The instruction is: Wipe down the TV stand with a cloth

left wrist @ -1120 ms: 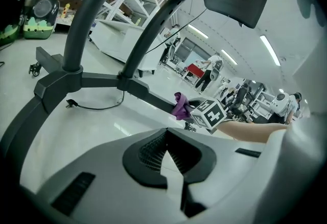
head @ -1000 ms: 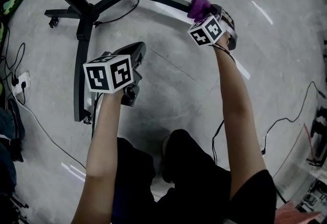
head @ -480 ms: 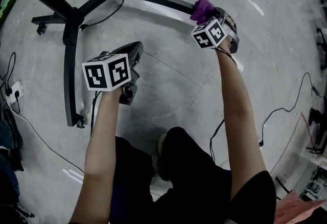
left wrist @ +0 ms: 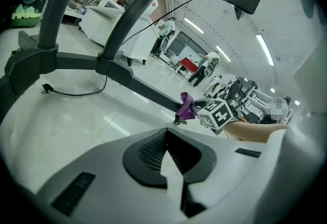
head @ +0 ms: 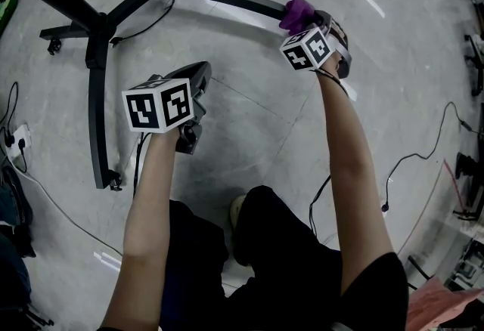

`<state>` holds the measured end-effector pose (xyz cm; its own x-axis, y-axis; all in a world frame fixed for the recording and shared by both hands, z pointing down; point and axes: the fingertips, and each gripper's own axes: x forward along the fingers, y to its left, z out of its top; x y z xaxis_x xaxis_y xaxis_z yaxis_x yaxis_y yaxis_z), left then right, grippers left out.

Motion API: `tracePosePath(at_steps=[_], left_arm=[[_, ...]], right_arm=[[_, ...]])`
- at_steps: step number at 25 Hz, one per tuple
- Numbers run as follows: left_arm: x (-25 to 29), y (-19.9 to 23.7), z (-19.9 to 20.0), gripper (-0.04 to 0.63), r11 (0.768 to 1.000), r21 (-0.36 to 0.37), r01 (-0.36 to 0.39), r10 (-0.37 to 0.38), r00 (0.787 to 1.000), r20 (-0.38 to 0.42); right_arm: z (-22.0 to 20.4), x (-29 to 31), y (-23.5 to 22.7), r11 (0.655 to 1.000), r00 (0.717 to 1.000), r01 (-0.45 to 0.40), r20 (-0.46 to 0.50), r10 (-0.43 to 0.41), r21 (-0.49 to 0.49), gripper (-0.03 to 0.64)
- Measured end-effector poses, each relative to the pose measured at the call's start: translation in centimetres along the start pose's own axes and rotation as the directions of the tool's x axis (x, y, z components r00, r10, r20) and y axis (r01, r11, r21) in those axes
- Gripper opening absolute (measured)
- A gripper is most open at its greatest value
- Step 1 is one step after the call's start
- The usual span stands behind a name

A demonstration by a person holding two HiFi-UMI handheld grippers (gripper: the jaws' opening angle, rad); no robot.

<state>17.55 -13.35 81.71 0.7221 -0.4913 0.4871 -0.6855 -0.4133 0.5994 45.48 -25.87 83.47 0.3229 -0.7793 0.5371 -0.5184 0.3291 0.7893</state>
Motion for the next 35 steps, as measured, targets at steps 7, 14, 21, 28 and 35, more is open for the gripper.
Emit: tracePosePath(at_steps=[7, 14, 21, 28, 35], left_arm=[[0.5, -0.4, -0.6, 0.008, 1.0, 0.009, 0.019, -0.019, 1.0, -0.019], [0.3, -0.9, -0.6, 0.008, 0.998, 0.057, 0.026, -0.025, 0.999, -0.019], [-0.8, -2.5, 0.3, 0.008, 0.977, 0.215, 0.018, -0.022, 1.0, 0.019], [-2.6, -4.6, 2.5, 0.008, 0.963, 0.267, -0.016, -0.023, 0.99, 0.142], [-4.5, -8.8, 4.3, 0.008, 0.924, 0.376, -0.073, -0.007, 0.978, 0.207]], right_arm=[[-1.0, -0.7, -0.1, 0.998, 0.999, -0.012, -0.033, 0.014, 0.063, 0.075], [-2.3, -3.6, 0.0, 0.953, 0.999, -0.048, -0.008, 0.053, 0.299, 0.075], [1.9, -8.9, 2.2, 0.732, 0.962, -0.249, 0.252, 0.11, 0.634, 0.076], [6.6, -14.2, 6.2, 0.427, 0.856, -0.507, 0.495, 0.149, 0.749, 0.077], [8.1, -18.6, 5.7, 0.447, 0.831, -0.548, 0.521, 0.194, 0.708, 0.076]])
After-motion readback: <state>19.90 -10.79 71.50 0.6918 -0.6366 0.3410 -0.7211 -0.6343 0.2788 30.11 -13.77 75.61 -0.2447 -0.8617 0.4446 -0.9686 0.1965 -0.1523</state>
